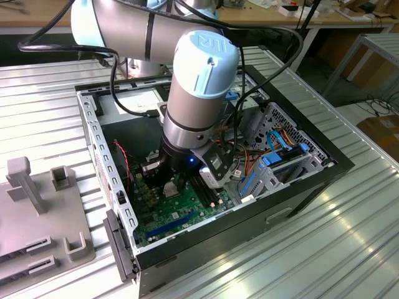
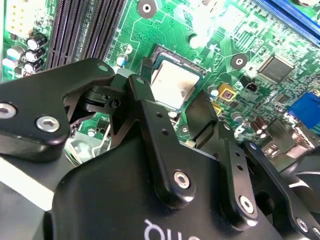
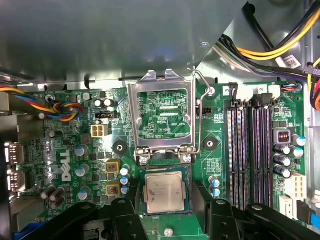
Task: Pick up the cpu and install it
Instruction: 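Place the cpu into insertion slot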
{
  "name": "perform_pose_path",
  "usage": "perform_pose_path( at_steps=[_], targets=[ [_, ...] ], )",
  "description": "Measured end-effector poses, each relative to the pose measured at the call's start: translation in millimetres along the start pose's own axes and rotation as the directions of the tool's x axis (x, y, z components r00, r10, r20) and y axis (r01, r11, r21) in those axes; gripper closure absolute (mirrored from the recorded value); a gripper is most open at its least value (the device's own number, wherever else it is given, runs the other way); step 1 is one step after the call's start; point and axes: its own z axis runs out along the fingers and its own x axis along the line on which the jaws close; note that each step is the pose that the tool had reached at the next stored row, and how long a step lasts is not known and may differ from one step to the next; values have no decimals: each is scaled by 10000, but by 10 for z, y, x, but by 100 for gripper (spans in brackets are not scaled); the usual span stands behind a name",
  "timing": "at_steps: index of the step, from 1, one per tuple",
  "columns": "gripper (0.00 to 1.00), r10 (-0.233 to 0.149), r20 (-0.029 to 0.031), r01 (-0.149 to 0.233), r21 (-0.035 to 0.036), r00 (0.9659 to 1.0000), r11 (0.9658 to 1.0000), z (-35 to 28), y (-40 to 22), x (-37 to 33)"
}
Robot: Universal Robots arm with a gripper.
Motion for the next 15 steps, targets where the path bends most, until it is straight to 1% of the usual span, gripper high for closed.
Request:
perform_pose_path(
  at_steps=[5, 11, 15],
  targets=[
    [45, 1, 0, -1, 1, 10000, 10000, 13, 2, -11],
    [45, 22, -1, -22, 1, 10000, 10000, 16, 4, -42],
    [45, 41, 0, -41, 0, 10000, 10000, 16, 4, -50]
  ],
)
